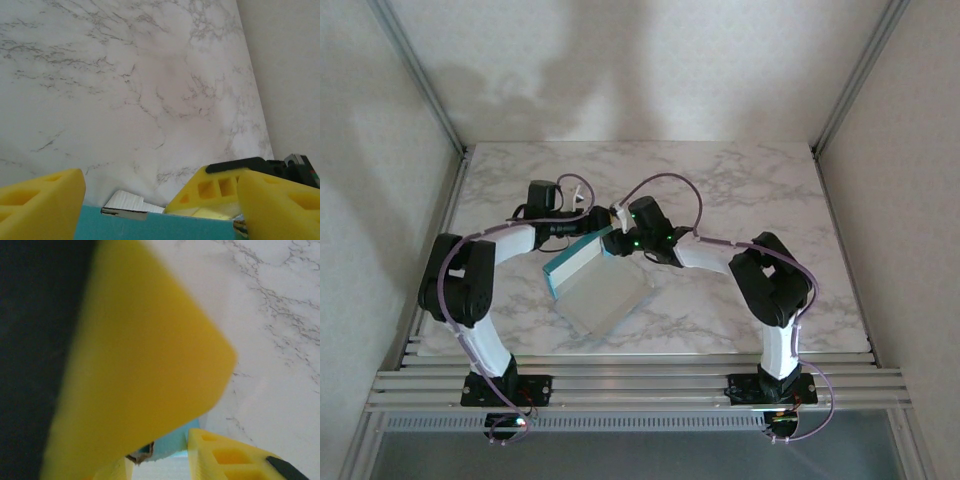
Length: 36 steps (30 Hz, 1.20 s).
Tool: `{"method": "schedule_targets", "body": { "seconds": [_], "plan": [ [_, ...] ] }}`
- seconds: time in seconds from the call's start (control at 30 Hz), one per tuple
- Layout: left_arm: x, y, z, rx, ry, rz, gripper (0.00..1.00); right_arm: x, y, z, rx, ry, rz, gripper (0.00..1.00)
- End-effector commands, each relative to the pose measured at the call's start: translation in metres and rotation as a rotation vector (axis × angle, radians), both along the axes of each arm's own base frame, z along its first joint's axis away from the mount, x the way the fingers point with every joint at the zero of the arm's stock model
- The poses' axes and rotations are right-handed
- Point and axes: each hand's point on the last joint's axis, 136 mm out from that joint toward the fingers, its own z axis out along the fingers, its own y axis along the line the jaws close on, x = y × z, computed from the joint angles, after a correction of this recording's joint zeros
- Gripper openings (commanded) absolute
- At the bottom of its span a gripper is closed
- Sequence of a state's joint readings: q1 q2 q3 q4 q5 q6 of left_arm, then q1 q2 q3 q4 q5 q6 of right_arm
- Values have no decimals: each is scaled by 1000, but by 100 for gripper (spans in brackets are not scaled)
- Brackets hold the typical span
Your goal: Fold the paper box
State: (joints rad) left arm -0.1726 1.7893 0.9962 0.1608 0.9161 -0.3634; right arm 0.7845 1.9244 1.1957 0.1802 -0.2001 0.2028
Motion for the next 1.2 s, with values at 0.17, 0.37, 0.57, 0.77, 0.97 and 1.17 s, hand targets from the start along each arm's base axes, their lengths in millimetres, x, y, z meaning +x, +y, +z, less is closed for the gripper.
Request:
{"method": "schedule_targets", "body": {
  "seconds": [0.17,0.37,0.57,0.77,0.97,1.17],
  "plan": [
    [-3,0,-11,-21,78,-40,78,11,-3,-19,-78,-54,-95,33],
    [-2,-1,-11,-27,83,-46,78,13,0,-24,-100,-41,-99,32],
    [-3,-1,-15,-20,96,-54,79,18,-3,-32,-128,-28,-135,27],
    [-2,-1,-18,-20,108,-51,78,22,-9,-35,-195,-39,-159,18],
    [-3,-1,-16,-20,105,-54,78,28,-16,-36,-311,-115,-215,14],
    [-3,-1,-15,-17,101,-53,79,28,-17,-35,-342,-132,-235,15]
  ]
}}
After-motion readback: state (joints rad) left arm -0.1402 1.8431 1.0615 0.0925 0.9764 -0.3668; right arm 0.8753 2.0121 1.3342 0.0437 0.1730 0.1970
